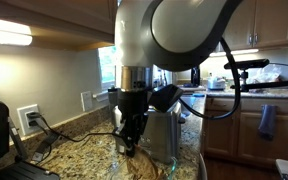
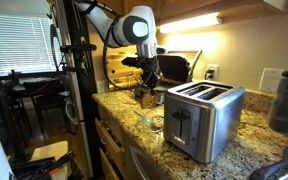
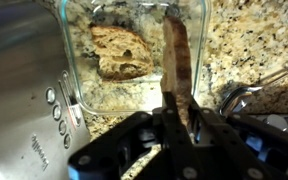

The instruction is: Get the bread from the glass bowl and place it the toaster, then push the lever down

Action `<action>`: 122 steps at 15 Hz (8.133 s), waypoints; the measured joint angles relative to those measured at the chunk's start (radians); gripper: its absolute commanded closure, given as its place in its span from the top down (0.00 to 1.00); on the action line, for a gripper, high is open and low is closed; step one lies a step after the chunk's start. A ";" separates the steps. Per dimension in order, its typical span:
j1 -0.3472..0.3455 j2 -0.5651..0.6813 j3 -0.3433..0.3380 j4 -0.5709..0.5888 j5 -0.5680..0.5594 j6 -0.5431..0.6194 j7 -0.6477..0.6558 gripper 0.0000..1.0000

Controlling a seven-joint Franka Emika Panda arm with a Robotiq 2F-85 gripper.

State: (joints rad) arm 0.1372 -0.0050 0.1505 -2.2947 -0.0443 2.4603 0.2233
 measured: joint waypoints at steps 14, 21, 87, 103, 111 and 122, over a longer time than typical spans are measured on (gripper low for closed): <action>-0.075 -0.088 -0.064 0.191 -0.088 -0.175 -0.061 0.06; -0.116 -0.087 -0.092 0.264 -0.168 -0.202 -0.064 0.06; -0.176 -0.133 -0.200 0.315 -0.067 -0.604 -0.368 1.00; -0.182 -0.359 -0.219 0.037 -0.047 -0.503 -0.283 1.00; -0.182 -0.359 -0.219 0.018 -0.046 -0.480 -0.281 1.00; -0.210 -0.359 -0.237 -0.054 -0.051 -0.335 -0.281 1.00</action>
State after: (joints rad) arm -0.0726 -0.3642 -0.0866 -2.3485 -0.0957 2.1254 -0.0576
